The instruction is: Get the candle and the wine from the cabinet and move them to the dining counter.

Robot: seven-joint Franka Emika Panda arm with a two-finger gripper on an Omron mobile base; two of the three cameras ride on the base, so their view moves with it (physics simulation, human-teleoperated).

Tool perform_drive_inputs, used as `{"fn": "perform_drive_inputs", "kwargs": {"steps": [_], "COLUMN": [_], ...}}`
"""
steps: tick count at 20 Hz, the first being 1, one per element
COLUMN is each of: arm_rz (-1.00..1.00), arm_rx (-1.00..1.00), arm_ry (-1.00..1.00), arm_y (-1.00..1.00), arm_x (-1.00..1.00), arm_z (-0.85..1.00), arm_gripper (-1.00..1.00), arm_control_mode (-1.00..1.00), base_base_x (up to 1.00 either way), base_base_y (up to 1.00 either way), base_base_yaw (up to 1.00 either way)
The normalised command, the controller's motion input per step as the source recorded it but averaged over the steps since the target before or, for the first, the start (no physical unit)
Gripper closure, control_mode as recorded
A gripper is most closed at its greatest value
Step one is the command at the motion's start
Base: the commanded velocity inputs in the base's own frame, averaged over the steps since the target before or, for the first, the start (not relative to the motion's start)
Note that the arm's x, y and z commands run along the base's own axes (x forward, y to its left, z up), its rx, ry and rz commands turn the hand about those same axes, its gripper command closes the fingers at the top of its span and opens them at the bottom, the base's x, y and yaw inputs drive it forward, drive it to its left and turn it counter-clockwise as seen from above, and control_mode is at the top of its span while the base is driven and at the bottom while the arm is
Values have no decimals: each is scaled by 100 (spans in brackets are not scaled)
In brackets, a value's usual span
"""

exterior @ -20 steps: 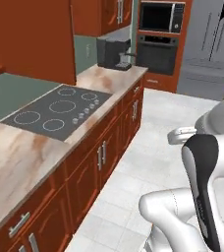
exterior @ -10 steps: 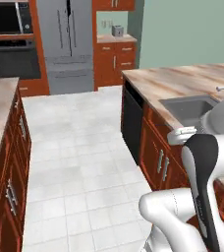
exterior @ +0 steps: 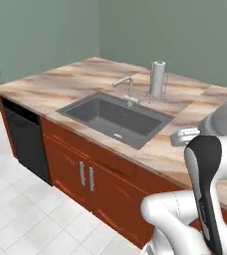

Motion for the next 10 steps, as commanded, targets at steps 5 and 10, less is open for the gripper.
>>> {"fn": "perform_drive_inputs", "kwargs": {"steps": [5, 10], "arm_rz": [0, 0], "arm_rx": [0, 0], "arm_ry": [0, 0], "arm_y": [0, 0], "arm_x": [0, 0], "arm_z": [0, 0], "arm_gripper": [100, 100], "arm_control_mode": [100, 100], "base_base_x": [0, -2], "base_base_y": [0, 0], "base_base_yaw": [-100, -100]}}
